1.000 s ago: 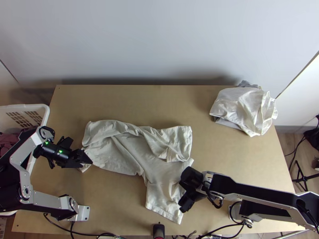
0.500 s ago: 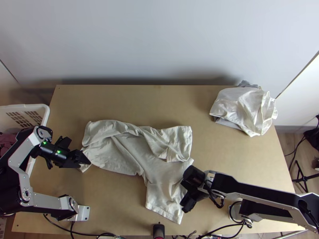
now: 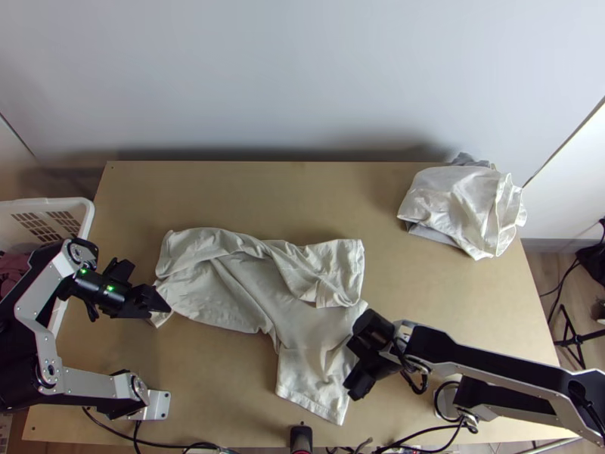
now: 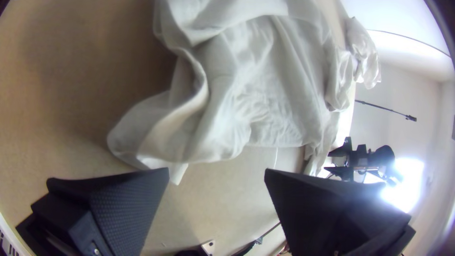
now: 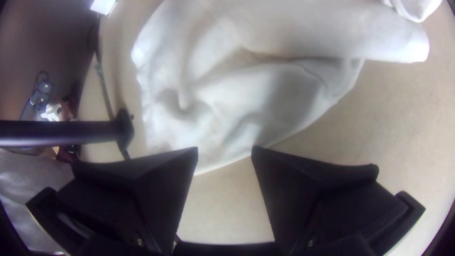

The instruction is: Fold the t-shirt

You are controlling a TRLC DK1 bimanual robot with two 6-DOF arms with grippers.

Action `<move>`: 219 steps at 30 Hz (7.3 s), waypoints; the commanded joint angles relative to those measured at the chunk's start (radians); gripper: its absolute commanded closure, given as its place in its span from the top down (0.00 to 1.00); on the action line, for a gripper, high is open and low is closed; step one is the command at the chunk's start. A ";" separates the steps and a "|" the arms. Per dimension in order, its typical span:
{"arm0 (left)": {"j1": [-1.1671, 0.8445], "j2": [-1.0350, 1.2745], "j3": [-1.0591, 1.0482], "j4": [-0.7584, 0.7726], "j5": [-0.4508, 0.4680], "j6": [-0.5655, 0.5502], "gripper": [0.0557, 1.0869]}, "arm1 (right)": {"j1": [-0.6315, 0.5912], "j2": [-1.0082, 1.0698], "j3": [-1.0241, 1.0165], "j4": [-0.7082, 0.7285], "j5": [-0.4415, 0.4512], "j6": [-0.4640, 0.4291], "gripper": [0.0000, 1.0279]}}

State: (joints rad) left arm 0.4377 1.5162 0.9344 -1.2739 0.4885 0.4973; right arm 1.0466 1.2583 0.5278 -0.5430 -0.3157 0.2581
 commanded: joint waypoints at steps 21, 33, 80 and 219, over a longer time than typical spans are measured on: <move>0.013 -0.021 -0.019 0.057 -0.090 0.000 0.95 | -0.007 0.007 -0.006 0.012 0.013 -0.002 0.56; -0.030 -0.024 -0.115 0.189 -0.110 -0.097 0.95 | -0.005 0.009 -0.003 0.020 0.013 0.007 0.56; -0.039 -0.063 0.026 0.174 0.015 -0.332 0.10 | -0.284 0.026 0.388 0.026 0.116 0.010 0.03; -0.048 0.229 0.155 0.470 0.050 -0.760 0.95 | -0.577 -0.017 0.400 -0.064 0.239 0.063 0.90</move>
State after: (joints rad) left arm 0.4591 1.7447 1.1137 -0.8661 0.5308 -0.1810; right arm 0.4824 1.2461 0.9096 -0.5842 -0.0776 0.3313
